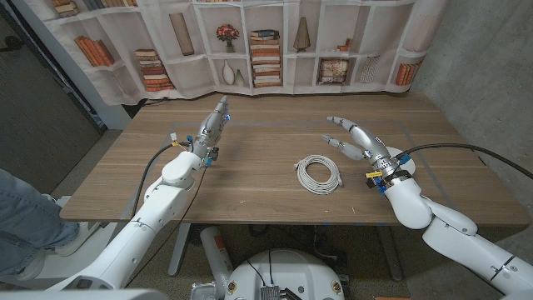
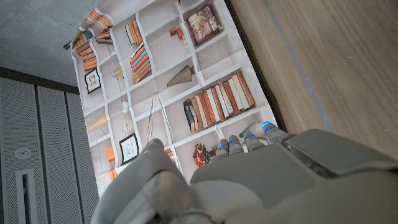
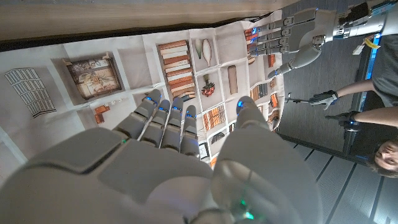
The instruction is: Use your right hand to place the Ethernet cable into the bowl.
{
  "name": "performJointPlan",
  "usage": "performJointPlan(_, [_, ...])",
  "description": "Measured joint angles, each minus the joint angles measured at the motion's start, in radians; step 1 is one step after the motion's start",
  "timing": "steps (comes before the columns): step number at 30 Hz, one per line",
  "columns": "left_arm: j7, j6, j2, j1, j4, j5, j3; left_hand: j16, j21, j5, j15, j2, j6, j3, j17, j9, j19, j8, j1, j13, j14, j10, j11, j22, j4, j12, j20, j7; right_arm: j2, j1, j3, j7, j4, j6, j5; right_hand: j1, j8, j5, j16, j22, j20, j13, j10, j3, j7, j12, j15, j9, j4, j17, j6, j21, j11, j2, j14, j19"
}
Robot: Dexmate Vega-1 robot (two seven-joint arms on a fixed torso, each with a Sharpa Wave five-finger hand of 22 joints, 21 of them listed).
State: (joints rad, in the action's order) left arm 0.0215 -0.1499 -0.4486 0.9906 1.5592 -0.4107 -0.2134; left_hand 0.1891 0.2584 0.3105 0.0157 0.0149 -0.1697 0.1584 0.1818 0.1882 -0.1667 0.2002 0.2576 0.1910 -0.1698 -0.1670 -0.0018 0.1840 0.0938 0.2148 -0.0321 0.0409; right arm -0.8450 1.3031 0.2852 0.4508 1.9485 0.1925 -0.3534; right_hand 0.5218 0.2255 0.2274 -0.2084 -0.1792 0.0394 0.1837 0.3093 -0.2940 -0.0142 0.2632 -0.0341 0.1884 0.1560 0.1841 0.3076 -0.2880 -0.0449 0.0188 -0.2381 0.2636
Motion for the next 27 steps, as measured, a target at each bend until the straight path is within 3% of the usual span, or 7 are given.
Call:
performJointPlan(12, [0.004,-0.002,0.002,-0.007,-0.008,0.002,-0.006,0.0,-0.007,-0.004,0.0,0.0,0.0,-0.007,0.0,0.0,0.0,0.0,0.0,0.0,0.0,0.0,0.0,0.0,-0.001,0.0,0.0,0.0,-0.012,-0.014,0.029,0.004,0.013,-0.047,-0.05,0.007,0.004,0.0,0.0,0.0,0.0,0.0,0.021,0.0,0.007,0.005,-0.003,0.0,0.0,0.0,0.022,0.004,0.021,-0.007,-0.01,0.007])
performJointPlan(27, [0.013,-0.004,0.005,-0.017,-0.021,0.003,-0.014,0.0,-0.011,-0.004,0.0,0.0,0.0,-0.007,0.0,0.0,0.0,0.0,0.0,0.0,0.0,0.0,0.0,0.0,-0.001,0.0,0.0,0.0,-0.025,-0.025,0.053,-0.011,0.021,-0.09,-0.069,0.02,0.004,0.0,0.0,0.0,-0.002,0.0,0.036,0.0,0.014,0.008,-0.007,0.0,0.0,0.0,0.043,0.004,0.025,-0.001,-0.025,0.016])
